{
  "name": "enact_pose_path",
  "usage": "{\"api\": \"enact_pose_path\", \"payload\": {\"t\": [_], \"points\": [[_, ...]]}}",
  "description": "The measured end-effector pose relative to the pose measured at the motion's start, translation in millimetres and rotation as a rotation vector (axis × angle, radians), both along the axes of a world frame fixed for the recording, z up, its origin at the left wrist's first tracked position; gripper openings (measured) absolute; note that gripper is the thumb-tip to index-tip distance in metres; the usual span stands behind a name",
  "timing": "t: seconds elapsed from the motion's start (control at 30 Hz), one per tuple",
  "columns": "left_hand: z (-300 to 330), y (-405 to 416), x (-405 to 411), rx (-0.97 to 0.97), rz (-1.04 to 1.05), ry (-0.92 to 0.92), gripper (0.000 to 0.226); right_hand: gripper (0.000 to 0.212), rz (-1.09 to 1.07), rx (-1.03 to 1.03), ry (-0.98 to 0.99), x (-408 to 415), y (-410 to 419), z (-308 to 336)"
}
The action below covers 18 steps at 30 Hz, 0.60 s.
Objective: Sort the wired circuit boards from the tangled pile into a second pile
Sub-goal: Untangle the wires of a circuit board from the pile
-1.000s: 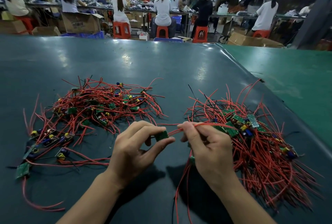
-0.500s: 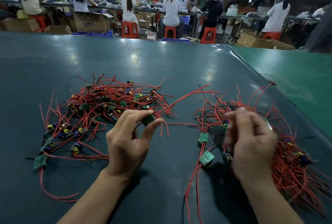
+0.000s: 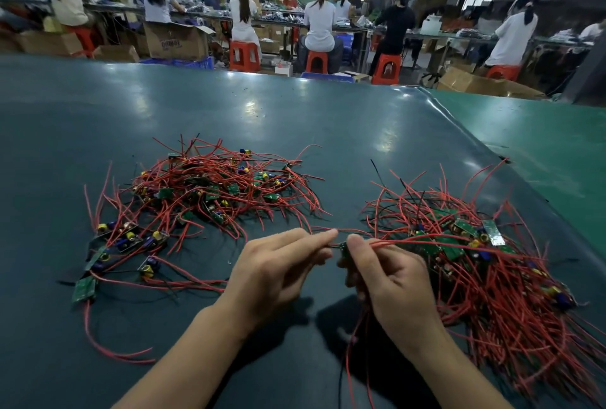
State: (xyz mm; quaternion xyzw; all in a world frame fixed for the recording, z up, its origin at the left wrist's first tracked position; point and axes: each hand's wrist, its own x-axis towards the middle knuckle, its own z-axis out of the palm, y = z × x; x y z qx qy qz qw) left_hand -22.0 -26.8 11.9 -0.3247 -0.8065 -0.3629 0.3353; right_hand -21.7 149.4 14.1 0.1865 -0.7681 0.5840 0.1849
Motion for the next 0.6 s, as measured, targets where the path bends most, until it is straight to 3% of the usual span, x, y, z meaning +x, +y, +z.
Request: {"api": "enact_pose_path", "payload": {"t": [0.13, 0.3, 0.43, 0.53, 0.6], "points": [[-0.7, -5.9, -4.6, 0.057, 0.033, 0.012, 0.025, 0.048, -0.114, -0.166, -0.050, 2.5, 4.4, 6.7], [-2.3, -18.5, -16.8, 0.071, 0.265, 0.144, 0.022, 0.043, -0.252, -0.412, -0.082, 3.8, 10.2, 11.9], [-8.9, -20.7, -20.0, 0.142, 0.456, 0.038, 0.016, 0.047, -0.381, -0.555, -0.047, 6.8, 9.9, 17.5], [-10.7, -17.2, -19.7, 0.044, 0.449, -0.064, 0.014, 0.051, -0.395, -0.874, -0.080, 4.4, 16.5, 24.9], [-8.9, -10.9, -18.5, -0.081, 0.358, -0.080, 0.018, 0.049, -0.352, -0.957, -0.142, 3.2, 19.2, 25.5]]}}
